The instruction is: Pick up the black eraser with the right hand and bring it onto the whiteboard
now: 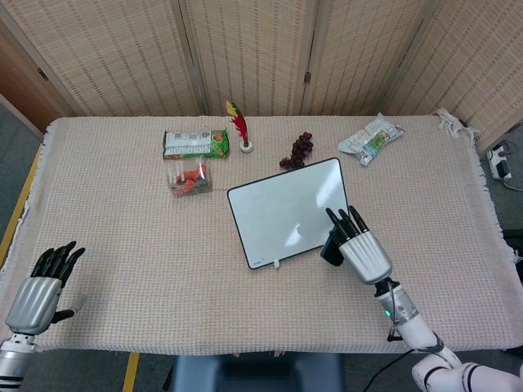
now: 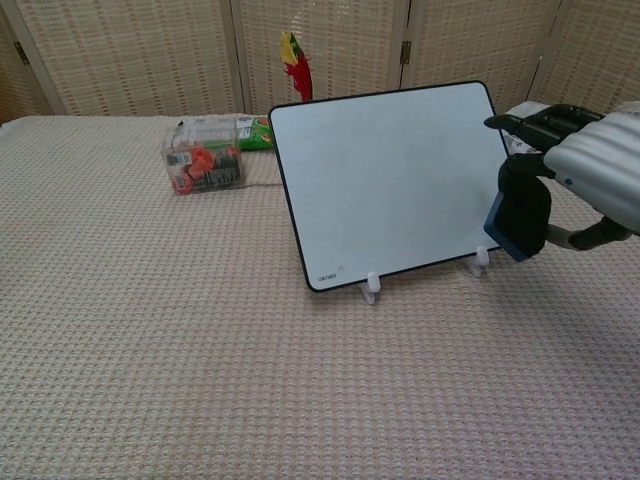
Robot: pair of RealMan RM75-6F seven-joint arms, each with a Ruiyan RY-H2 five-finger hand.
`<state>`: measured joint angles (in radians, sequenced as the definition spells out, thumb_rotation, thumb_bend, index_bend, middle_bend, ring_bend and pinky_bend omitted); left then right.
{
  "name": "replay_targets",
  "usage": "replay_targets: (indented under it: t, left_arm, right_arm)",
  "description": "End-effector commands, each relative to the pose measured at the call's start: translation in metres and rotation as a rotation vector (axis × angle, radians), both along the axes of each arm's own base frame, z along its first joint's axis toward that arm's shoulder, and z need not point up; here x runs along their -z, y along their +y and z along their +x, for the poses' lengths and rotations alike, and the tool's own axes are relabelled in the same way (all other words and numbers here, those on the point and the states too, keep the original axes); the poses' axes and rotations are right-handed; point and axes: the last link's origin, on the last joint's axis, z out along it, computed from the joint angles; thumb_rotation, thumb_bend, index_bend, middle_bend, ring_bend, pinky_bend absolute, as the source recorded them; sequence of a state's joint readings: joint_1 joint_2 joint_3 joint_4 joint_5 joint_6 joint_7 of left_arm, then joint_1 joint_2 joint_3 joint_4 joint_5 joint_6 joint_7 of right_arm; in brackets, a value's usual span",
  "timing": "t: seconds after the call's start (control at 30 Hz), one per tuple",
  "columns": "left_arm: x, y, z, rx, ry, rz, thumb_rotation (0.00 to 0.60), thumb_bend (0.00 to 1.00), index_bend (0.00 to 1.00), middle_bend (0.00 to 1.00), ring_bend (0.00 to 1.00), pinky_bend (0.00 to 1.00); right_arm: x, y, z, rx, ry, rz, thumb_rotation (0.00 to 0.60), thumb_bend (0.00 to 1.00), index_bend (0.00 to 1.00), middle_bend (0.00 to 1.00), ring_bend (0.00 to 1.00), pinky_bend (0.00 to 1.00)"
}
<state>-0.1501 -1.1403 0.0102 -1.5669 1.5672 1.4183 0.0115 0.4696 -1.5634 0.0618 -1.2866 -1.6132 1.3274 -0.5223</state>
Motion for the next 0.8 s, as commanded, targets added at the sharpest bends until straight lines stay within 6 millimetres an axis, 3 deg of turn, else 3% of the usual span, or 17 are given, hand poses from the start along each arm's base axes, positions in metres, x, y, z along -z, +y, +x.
replay_targets:
  t: [0.03, 0.33, 0.8]
  left_arm:
    - [-0.001, -0.001, 0.001, 0.006, -0.009, -0.006, 0.600, 0.35, 0.00, 0.00, 0.00, 0.00]
    - [-0.008, -0.005, 0.000, 0.015, -0.045, -0.019, 0.600, 0.35, 0.00, 0.00, 0.00, 0.00]
    - [-0.011, -0.002, -0.005, 0.004, -0.083, -0.053, 0.600, 0.35, 0.00, 0.00, 0.00, 0.00]
  right_arm:
    - [0.018, -0.012, 0.027, -0.079, -0.002, -0.070, 0.600, 0.35, 0.55, 0.04, 0.11, 0.09]
    - [0.041, -0.033, 0.062, -0.141, 0.018, -0.196, 0.600, 0.35, 0.55, 0.06, 0.11, 0.08]
    - [0.059, -0.067, 0.072, -0.062, 0.032, -0.236, 0.600, 0.35, 0.55, 0.06, 0.11, 0.08]
